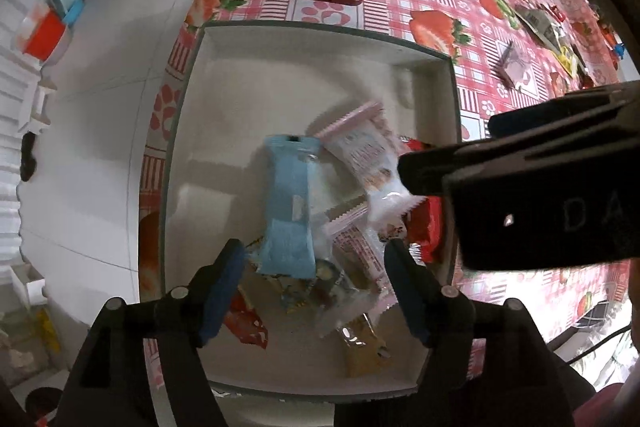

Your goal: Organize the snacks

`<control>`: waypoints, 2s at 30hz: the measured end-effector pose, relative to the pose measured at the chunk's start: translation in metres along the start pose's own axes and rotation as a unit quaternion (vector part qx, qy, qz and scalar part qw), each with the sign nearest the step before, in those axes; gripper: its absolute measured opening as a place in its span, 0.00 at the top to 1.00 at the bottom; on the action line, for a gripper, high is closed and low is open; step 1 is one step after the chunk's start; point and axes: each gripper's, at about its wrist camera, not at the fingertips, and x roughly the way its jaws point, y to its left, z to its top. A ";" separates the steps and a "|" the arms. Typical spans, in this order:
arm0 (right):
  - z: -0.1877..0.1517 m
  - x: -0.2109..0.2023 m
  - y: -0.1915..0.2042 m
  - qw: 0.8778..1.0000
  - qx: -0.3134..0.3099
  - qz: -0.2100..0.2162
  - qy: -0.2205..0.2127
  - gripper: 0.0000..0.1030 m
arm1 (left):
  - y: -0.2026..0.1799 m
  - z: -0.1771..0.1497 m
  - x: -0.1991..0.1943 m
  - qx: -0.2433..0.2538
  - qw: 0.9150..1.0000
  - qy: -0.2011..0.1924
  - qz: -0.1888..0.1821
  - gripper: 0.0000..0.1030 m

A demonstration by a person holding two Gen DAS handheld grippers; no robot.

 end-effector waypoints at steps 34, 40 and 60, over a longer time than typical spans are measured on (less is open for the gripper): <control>-0.139 -0.035 -0.203 0.986 0.159 -0.021 -0.039 0.00 | -0.137 0.039 -0.014 0.115 0.993 0.006 0.000 0.16; -0.119 -0.046 -0.141 0.994 0.099 -0.014 -0.053 0.00 | -0.089 0.010 -0.024 0.075 0.997 0.000 0.025 0.16; -0.086 -0.055 -0.015 0.997 -0.032 -0.046 -0.061 0.00 | -0.015 -0.024 -0.052 -0.006 0.998 -0.031 0.053 0.16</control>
